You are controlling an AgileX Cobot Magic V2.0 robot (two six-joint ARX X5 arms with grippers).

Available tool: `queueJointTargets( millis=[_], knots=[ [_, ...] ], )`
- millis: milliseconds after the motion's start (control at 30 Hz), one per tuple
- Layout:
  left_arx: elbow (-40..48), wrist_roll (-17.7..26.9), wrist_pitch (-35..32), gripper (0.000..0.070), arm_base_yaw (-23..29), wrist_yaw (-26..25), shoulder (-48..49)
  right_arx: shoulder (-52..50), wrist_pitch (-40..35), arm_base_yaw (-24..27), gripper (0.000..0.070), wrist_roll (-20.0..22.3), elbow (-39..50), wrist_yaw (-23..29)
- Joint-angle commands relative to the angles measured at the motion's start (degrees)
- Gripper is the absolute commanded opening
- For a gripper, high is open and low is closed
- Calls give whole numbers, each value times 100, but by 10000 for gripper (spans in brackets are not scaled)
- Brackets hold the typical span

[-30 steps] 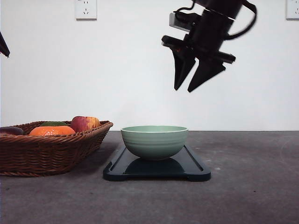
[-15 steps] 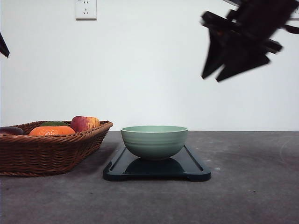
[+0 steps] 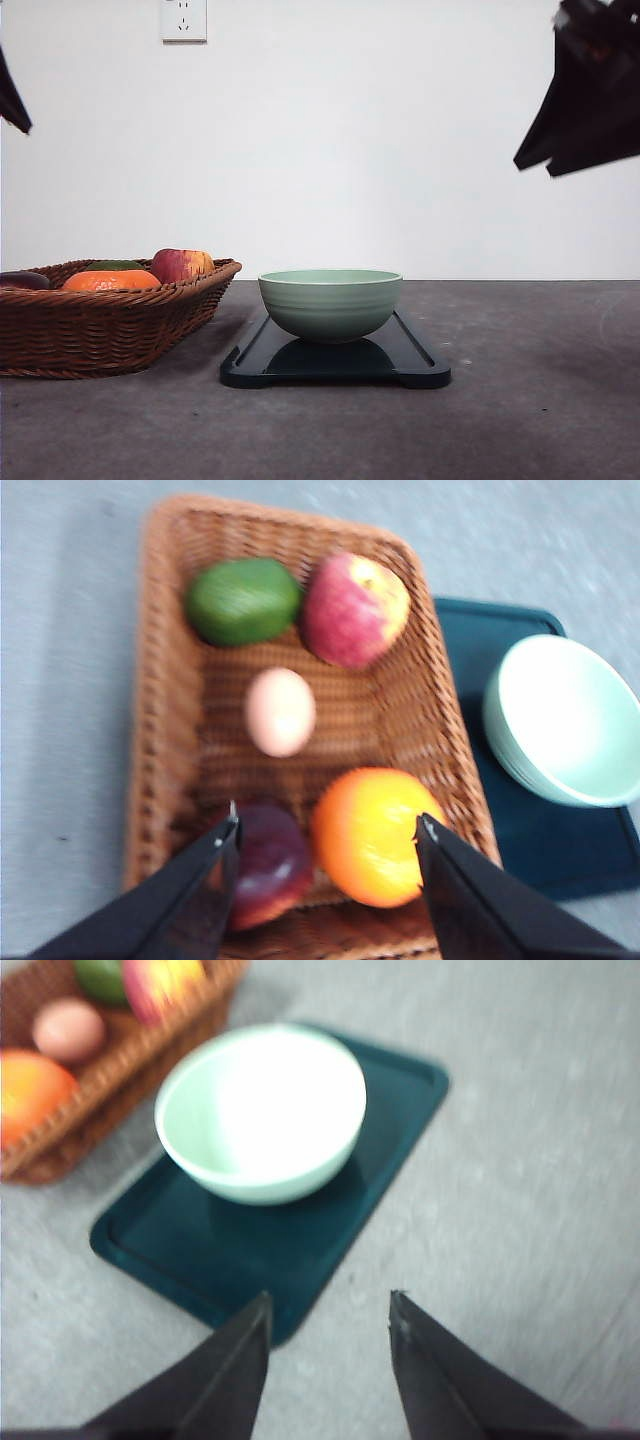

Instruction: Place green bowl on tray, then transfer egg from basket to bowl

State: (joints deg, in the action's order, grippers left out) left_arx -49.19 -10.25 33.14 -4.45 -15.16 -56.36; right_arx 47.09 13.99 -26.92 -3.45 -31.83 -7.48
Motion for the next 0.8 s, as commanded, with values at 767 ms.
queueJointTargets(
  millis=[767],
  knots=[
    [-2881, 767, 671, 358, -903, 1488, -4229, 79, -70, -33, 225, 90, -31, 131]
  ],
)
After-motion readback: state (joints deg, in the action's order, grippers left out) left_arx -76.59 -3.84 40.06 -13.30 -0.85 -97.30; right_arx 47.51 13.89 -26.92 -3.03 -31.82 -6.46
